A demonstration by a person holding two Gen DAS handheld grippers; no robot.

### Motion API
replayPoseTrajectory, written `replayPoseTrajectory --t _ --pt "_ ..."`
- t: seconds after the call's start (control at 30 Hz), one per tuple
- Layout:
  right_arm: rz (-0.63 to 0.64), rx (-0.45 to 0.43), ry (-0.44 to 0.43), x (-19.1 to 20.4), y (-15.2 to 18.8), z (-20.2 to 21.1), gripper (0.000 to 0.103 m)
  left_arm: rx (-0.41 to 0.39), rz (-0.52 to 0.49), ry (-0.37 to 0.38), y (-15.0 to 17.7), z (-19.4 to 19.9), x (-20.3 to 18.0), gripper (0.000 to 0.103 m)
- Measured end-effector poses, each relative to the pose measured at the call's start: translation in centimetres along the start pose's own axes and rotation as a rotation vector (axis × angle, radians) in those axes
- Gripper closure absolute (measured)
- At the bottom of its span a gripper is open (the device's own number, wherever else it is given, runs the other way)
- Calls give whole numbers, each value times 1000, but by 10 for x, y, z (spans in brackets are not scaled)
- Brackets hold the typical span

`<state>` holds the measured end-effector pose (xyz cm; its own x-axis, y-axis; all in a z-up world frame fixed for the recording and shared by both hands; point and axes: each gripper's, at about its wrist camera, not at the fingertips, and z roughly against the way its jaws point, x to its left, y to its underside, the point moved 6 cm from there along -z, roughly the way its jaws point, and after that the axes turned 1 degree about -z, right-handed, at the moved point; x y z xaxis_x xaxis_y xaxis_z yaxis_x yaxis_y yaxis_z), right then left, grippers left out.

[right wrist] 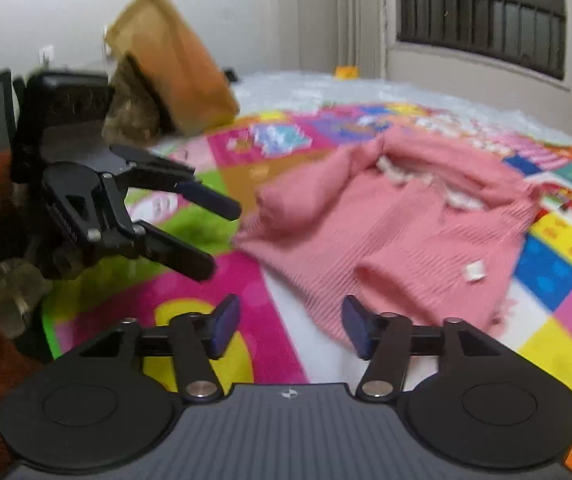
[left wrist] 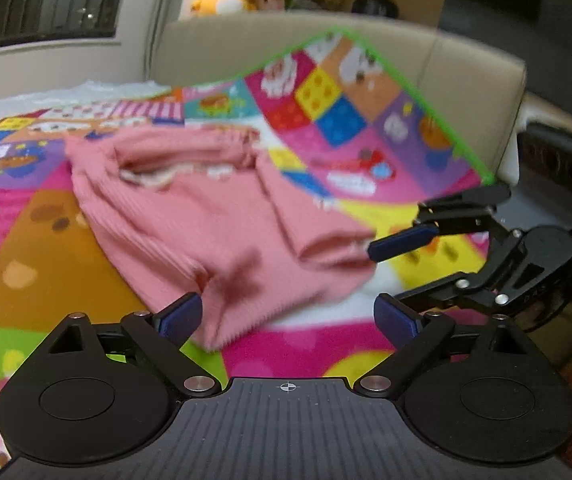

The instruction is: Fold clothes

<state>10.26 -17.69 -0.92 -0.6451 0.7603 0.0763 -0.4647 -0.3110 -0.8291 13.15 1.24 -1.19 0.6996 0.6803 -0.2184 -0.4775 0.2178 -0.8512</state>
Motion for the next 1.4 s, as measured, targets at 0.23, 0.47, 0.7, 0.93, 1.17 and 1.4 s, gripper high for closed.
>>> replayPoseTrajectory --t 0.23,0.47,0.7,0.93,1.17,1.4 --pt "-218 -117 217 -72 -20 1 41 -101 153 -73 -35 -11 31 5" --pt "-191 -77 306 -74 -8 -24 41 -13 68 -274 -14 -27 29 5" --pt "-18 -24 194 -19 -26 -62 59 16 -9 -364 7 -7 29 5" --pt "130 16 95 29 -44 -93 70 -24 68 -421 10 24 48 2" --pt "-4 -114 159 3 -73 -49 96 -45 29 -350 -2 13 39 2" --pt "-77 46 177 -20 -20 -40 97 -86 14 -165 -24 0 24 1"
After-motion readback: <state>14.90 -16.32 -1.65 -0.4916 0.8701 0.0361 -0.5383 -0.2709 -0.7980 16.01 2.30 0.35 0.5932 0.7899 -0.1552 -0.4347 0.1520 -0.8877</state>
